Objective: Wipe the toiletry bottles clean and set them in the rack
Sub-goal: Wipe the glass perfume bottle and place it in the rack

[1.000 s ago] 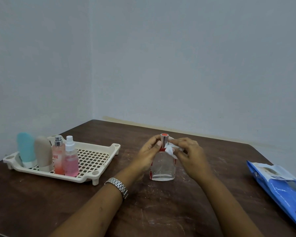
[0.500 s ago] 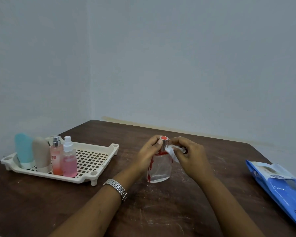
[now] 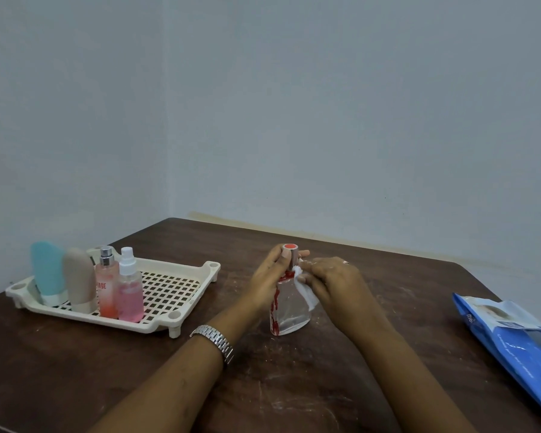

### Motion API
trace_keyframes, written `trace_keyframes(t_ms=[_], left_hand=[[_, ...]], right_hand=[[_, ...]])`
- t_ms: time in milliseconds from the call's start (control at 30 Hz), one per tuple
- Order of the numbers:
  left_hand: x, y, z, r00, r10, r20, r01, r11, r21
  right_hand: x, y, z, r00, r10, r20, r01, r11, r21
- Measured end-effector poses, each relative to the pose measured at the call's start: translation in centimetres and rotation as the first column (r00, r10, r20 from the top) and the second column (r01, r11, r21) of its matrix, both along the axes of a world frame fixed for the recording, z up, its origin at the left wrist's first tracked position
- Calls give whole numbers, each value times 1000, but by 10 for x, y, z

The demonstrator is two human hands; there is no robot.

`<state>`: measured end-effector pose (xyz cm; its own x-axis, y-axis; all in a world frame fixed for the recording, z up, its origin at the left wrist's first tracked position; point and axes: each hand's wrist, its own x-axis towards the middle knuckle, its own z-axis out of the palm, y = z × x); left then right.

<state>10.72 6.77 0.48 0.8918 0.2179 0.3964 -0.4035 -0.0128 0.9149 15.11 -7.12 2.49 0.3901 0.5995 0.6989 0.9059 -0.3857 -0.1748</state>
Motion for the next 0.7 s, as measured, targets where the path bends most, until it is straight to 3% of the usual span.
trace_keyframes(t_ms=[133,233,400,700], left_hand=[[0,4,0,1000,-18,-13,17,999,-41],[0,5,-2,1000,-22,-14,21,999,-34],[0,8,-2,999,5,-34,-8,997,-76],[2,5,-3,999,42,-13,-43,987,-157]], right_hand=[[4,0,-6,1000,-7,-23,8,998,67],[6,0,-10,984,-17,-175,48,983,175],[10,0,-15,837,-19,-546,183,952,247],[11,-3,-23,628,183,-756,102,944,313]])
